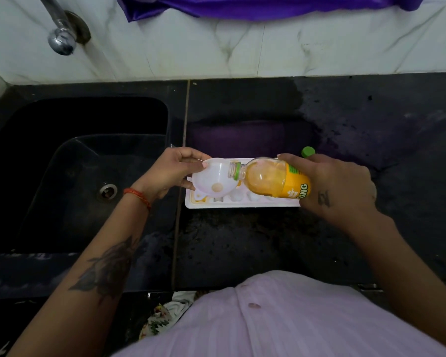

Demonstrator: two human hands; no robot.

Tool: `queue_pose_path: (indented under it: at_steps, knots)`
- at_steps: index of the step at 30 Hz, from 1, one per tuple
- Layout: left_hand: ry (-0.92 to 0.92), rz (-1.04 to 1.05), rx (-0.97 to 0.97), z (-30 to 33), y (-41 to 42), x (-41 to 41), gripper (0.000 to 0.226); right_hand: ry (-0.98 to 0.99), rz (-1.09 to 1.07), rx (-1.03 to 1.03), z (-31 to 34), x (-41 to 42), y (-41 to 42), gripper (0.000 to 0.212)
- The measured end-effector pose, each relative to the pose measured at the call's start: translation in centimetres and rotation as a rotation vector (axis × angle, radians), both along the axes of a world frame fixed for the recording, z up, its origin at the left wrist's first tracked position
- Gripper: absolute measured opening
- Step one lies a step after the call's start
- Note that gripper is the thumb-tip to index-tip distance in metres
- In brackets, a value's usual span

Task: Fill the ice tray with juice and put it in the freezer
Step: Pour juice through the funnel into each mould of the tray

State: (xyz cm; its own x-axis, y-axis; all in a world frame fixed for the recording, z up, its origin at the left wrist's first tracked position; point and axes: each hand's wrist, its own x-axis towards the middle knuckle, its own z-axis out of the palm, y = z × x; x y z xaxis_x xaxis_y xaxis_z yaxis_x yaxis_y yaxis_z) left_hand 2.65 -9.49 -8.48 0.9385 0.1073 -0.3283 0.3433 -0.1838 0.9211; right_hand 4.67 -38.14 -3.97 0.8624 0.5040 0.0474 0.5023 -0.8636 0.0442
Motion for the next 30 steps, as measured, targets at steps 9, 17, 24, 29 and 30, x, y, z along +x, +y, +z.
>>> queue_pose_path:
  at_steps: [9,17,24,29,30]
  knots:
    - [0.005,0.01,0.002,0.0,-0.08,0.14,0.014,-0.002,-0.007,-0.036,-0.07,0.15,0.39,0.08]
    - [0.004,0.013,-0.004,0.08,-0.15,0.2,0.014,-0.016,-0.006,-0.048,-0.03,0.21,0.32,0.08]
    - [-0.01,0.005,-0.004,0.42,-0.06,0.23,0.013,0.019,-0.008,0.042,-0.22,0.2,0.16,0.079]
    - [-0.034,0.001,-0.018,0.88,-0.36,0.7,0.013,0.03,-0.004,0.137,-0.29,0.11,-0.33,0.077]
    - [-0.037,-0.002,-0.019,0.92,-0.48,0.83,0.013,0.027,-0.01,0.137,-0.28,0.1,-0.52,0.078]
